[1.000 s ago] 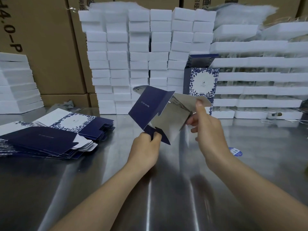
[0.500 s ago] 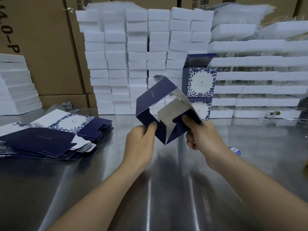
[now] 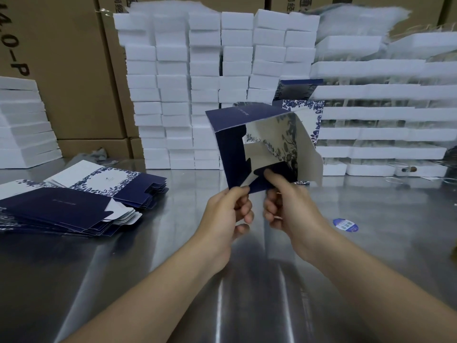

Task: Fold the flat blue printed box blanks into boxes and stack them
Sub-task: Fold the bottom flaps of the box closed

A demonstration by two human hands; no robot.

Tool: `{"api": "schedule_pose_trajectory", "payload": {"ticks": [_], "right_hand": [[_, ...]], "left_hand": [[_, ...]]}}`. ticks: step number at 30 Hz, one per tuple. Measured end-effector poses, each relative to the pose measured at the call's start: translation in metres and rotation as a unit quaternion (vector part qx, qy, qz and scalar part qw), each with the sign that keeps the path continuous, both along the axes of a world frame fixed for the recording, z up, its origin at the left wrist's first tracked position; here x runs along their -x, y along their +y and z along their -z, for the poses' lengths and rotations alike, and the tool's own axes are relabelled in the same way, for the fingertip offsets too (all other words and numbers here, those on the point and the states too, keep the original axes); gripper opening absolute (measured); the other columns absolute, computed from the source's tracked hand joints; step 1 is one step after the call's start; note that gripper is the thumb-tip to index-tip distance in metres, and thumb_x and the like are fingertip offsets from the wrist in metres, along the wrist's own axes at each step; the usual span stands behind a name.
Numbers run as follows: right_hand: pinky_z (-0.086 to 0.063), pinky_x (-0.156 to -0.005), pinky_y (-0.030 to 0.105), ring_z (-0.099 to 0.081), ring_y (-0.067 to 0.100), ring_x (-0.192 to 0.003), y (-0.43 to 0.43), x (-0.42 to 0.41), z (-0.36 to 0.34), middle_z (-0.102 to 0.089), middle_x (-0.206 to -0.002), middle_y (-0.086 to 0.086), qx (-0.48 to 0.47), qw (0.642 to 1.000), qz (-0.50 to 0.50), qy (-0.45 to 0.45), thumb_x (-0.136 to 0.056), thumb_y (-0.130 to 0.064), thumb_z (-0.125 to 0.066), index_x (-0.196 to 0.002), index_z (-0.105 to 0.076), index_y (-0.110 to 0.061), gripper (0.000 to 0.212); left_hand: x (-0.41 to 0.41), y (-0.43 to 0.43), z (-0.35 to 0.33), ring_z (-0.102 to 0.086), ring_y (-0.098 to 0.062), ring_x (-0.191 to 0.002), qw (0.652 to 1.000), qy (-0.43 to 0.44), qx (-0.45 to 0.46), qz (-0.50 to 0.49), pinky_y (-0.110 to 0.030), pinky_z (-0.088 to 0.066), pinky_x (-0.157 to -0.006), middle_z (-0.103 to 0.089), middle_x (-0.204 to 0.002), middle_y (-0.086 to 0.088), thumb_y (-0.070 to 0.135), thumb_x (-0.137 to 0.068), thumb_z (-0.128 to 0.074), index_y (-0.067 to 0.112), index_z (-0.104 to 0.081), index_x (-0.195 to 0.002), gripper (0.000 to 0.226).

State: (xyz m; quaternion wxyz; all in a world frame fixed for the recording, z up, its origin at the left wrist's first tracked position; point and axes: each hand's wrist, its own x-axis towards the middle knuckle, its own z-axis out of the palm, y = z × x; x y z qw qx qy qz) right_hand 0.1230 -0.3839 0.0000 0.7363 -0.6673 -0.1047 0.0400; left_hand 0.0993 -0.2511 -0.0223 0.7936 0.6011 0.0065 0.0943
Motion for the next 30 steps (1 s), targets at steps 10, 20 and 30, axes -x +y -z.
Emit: {"api": "schedule_pose_trajectory", "payload": {"ticks": [10, 20, 30], "right_hand": [[-0.035, -0.058, 0.029, -0.043, 0.013, -0.048, 0.006, 0.007, 0.002, -0.045, -0.055, -0.002, -0.014, 0.999, -0.033, 0.015, -0.099, -0.028, -0.058, -0.066, -0.051, -0.019, 0.035], [-0.024, -0.043, 0.023, -0.029, 0.012, -0.041, 0.003, -0.001, 0.000, -0.033, -0.050, -0.003, -0.030, 0.997, 0.071, 0.017, -0.101, -0.019, -0.052, -0.062, -0.046, -0.017, 0.039], [-0.028, -0.047, 0.027, -0.031, 0.018, -0.050, -0.010, -0.014, 0.000, -0.038, -0.051, -0.004, -0.006, 0.987, 0.149, -0.061, -0.098, -0.018, -0.054, -0.068, -0.046, -0.020, 0.031]], "left_hand": [[0.005, -0.002, 0.000, -0.047, -0.013, -0.055, 0.998, -0.009, -0.054, 0.017, -0.022, -0.037, -0.051, -0.044, -0.061, 0.003, 0.033, -0.101, -0.060, 0.027, -0.053, -0.060, 0.041], [0.003, 0.001, 0.000, -0.048, -0.011, -0.051, 0.999, 0.043, -0.006, 0.007, -0.022, -0.037, -0.047, -0.045, -0.058, 0.005, 0.035, -0.099, -0.061, 0.027, -0.057, -0.053, 0.047], [0.003, 0.003, 0.002, -0.064, -0.011, -0.067, 0.997, 0.061, -0.028, -0.024, -0.027, -0.046, -0.057, -0.059, -0.074, 0.004, 0.037, -0.098, -0.069, 0.025, -0.070, -0.089, 0.016]]}}
